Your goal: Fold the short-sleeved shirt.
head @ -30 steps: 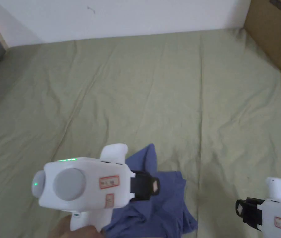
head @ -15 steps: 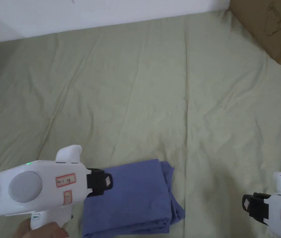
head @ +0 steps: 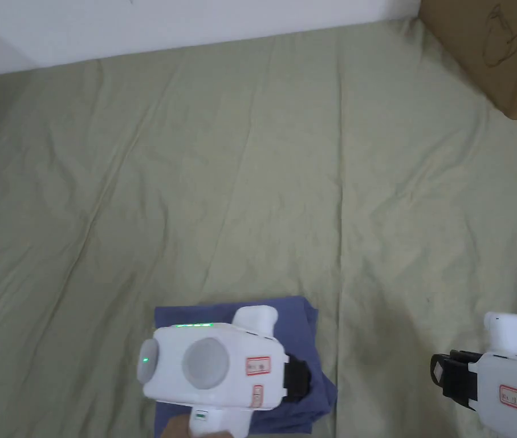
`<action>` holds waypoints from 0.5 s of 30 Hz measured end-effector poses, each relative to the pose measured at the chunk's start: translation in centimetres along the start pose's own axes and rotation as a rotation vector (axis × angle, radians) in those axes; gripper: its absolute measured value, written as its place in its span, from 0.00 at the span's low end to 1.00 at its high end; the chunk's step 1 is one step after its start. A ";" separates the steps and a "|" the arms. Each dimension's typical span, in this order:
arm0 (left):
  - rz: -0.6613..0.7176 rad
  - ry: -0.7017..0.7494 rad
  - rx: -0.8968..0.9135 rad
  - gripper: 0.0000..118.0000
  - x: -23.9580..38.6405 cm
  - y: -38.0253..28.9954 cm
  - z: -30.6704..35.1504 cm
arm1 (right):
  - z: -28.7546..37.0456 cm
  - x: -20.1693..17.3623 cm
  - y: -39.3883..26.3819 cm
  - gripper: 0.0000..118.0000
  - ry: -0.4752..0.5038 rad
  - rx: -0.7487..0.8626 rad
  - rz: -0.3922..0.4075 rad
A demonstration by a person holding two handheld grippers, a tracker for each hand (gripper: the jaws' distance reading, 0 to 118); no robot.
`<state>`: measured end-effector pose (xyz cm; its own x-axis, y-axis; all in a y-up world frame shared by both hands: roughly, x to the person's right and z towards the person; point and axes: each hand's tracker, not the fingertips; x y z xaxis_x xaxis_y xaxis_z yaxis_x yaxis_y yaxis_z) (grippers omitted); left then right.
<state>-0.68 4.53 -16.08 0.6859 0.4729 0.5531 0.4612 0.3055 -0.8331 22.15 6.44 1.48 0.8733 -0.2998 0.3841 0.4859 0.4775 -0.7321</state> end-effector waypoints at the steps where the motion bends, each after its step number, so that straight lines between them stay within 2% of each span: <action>1: -0.006 0.008 -0.003 0.03 0.7 0.0 -0.1 | 0.0 0.0 -0.1 0.00 -0.003 -0.003 0.000; 4: -0.011 -0.006 -0.007 0.03 1.5 0.3 -1.1 | 0.1 0.2 -0.3 0.00 -0.016 -0.012 -0.003; 7: 0.053 -0.114 -0.010 0.03 2.1 0.1 -0.5 | 0.4 0.0 -0.6 0.00 -0.021 -0.015 -0.001; 9: 0.029 -0.196 0.008 0.03 2.7 0.3 0.1 | 0.4 -0.2 -0.5 0.00 -0.025 -0.021 0.003; 13: 0.019 -0.176 0.098 0.03 0.9 1.1 3.8 | 0.8 -1.1 -0.3 0.00 -0.028 -0.018 0.019; 15: 0.092 -0.167 0.170 0.02 -2.1 1.0 6.6 | 0.8 -1.8 0.0 0.00 -0.016 -0.017 0.036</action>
<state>-5.38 9.31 -18.09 0.6116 0.6306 0.4778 0.2902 0.3830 -0.8770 20.64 7.66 1.28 0.8907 -0.2692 0.3664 0.4537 0.4738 -0.7548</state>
